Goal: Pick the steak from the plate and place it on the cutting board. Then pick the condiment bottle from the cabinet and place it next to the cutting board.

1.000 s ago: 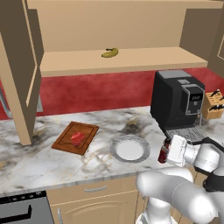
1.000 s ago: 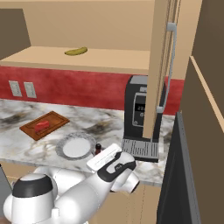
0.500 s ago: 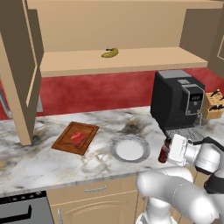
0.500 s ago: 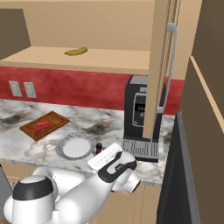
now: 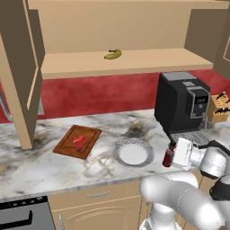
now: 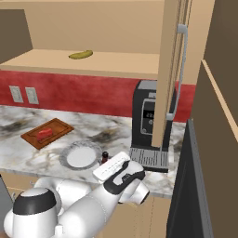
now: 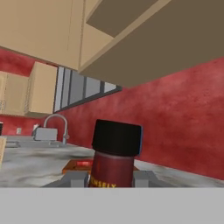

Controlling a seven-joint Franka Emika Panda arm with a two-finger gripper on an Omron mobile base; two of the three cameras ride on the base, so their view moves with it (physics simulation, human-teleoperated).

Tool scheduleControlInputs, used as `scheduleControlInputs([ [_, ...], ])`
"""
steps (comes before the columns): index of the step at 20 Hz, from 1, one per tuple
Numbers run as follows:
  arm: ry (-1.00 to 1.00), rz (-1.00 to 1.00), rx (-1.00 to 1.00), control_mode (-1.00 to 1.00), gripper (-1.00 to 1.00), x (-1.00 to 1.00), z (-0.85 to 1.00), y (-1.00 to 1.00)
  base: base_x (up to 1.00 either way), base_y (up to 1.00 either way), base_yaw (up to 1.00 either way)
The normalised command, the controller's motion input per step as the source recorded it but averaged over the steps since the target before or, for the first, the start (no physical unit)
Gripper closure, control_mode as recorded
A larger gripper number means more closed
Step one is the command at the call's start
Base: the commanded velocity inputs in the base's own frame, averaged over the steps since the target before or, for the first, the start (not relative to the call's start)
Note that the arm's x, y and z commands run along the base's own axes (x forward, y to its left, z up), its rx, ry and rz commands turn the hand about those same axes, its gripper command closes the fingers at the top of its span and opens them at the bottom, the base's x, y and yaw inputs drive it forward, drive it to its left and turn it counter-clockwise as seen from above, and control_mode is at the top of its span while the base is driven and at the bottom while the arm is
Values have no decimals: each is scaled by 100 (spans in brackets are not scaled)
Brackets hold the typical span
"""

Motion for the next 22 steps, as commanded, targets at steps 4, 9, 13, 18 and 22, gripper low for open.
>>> scheduleControlInputs([
  [4,0,0,0,-100,100,0,-11,6,0,0,0],
  [9,0,0,0,-100,100,0,-11,11,0,0,0],
  [13,0,0,0,-100,100,0,-15,11,0,0,0],
  [18,0,0,0,-100,100,0,-16,8,0,0,0],
  [22,0,0,0,-100,100,0,-19,5,0,0,0],
])
